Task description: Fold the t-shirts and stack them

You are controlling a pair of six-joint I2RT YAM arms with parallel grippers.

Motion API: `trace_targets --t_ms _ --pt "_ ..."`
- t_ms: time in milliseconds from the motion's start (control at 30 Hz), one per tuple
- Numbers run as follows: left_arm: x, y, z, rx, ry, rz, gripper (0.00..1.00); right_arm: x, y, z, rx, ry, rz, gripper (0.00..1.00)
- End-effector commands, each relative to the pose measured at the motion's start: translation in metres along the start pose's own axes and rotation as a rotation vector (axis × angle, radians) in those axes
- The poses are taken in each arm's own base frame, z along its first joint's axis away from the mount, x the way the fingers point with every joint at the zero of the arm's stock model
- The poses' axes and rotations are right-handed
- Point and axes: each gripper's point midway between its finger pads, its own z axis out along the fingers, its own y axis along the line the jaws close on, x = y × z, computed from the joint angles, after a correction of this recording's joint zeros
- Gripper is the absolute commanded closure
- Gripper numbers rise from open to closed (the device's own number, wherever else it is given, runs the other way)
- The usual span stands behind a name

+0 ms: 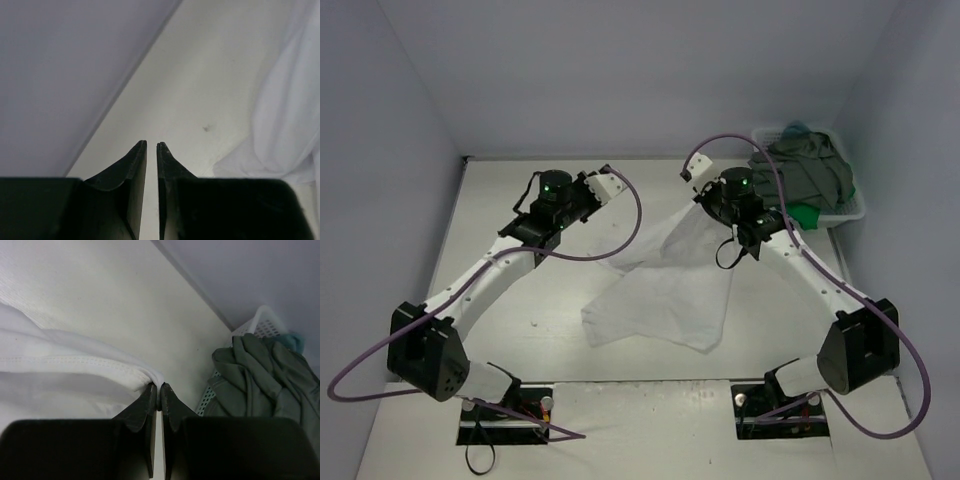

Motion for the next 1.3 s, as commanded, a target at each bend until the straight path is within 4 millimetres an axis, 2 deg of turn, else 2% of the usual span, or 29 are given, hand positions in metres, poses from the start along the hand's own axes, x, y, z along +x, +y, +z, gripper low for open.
trace_targets --t_ms 0,33,100,133,167,233,267,333,367,500,667,733,867,1067,1267 --pt "-0.03 0.023 -0.019 -0.027 -0.061 -0.087 0.9 -0.034 -0.023 -0.025 0.04 -0.086 0.057 1.0" --pt "-0.031 0.013 -0.018 0.017 -0.077 -0.088 0.9 -0.035 -0.015 -0.024 0.005 -0.095 0.058 1.0" --pt "-0.029 0.0 -0.014 0.056 -0.089 -0.093 0.81 -0.028 -0.007 -0.019 -0.016 -0.076 0.059 1.0" --pt "-0.019 -0.012 -0.01 0.083 -0.07 -0.098 0.67 -0.025 -0.003 -0.017 -0.028 -0.07 0.057 1.0" --pt "-0.015 -0.025 -0.006 0.113 -0.062 -0.097 0.59 -0.019 0.004 -0.013 -0.044 -0.055 0.054 1.0" --pt "-0.011 -0.034 0.0 0.124 -0.075 -0.09 0.47 -0.013 0.01 -0.01 -0.061 -0.042 0.058 1.0" --pt "0.002 -0.051 0.004 0.163 -0.057 -0.093 0.45 -0.01 0.016 -0.007 -0.075 -0.035 0.057 1.0" --pt "0.007 -0.062 0.008 0.186 -0.063 -0.092 0.4 -0.006 0.018 -0.004 -0.08 -0.027 0.056 1.0" --pt "0.015 -0.076 0.01 0.221 -0.053 -0.093 0.39 -0.005 0.02 -0.002 -0.083 -0.022 0.056 1.0" --pt "0.021 -0.095 0.021 0.248 -0.066 -0.078 0.38 -0.002 0.022 0.004 -0.088 -0.011 0.056 1.0" --pt "0.028 -0.107 0.039 0.25 -0.077 -0.069 0.37 0.003 0.028 0.012 -0.1 0.005 0.066 1.0" --pt "0.025 -0.111 0.045 0.262 -0.091 -0.066 0.37 0.006 0.028 0.014 -0.099 0.011 0.068 1.0" --pt "0.033 -0.126 0.06 0.295 -0.079 -0.069 0.37 0.01 0.03 0.016 -0.102 0.018 0.069 1.0" --pt "0.04 -0.137 0.068 0.326 -0.067 -0.089 0.37 0.014 0.027 0.017 -0.094 0.025 0.071 1.0" --pt "0.045 -0.138 0.073 0.321 -0.054 -0.075 0.37 0.016 0.031 0.018 -0.106 0.024 0.084 1.0"
